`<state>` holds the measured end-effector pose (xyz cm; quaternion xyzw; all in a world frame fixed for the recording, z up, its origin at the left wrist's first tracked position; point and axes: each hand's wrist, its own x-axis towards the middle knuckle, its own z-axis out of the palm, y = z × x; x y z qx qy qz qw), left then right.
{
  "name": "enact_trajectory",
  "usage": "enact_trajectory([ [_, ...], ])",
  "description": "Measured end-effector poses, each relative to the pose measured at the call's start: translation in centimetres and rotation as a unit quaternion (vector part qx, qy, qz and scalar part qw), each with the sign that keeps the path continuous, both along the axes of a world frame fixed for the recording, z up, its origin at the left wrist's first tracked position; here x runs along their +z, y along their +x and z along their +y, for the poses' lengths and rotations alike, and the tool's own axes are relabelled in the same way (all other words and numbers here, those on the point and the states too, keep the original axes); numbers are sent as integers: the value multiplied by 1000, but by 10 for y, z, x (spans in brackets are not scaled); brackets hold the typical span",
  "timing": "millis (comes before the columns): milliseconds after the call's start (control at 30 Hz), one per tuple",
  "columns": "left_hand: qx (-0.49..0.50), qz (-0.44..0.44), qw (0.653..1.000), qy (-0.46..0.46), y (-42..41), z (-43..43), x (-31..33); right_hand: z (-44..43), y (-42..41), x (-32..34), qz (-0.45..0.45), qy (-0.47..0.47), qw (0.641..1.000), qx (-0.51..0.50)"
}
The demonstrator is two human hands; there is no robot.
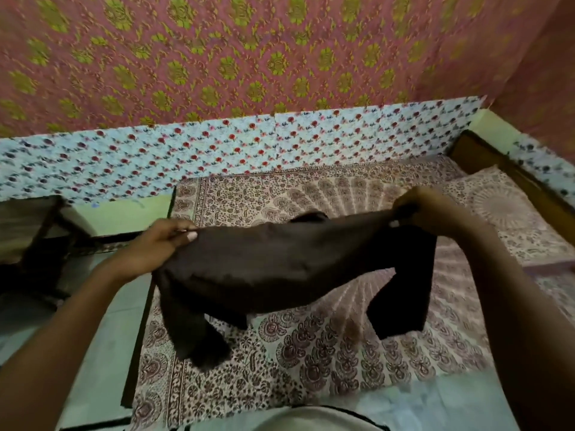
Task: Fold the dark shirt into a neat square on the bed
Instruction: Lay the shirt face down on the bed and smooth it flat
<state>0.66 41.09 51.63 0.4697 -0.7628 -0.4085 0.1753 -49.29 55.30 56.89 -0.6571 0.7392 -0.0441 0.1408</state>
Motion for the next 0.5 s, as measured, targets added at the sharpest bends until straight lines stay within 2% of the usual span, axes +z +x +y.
enact_trajectory([
  [100, 46, 71, 996, -31, -1, -8, 25, -4, -2, 14, 8, -53, 998, -43],
  [167, 31, 79, 993, -86, -5, -18, 37, -12, -1, 20, 15, -88, 994, -68],
  [267, 18, 4, 978, -206, -18, -43, 34, -29, 1, 18, 44, -106, 989, -98],
  [500, 101, -95, 959, -249, -63, -82, -5, -78, -21, -25, 59, -106, 986, -117],
])
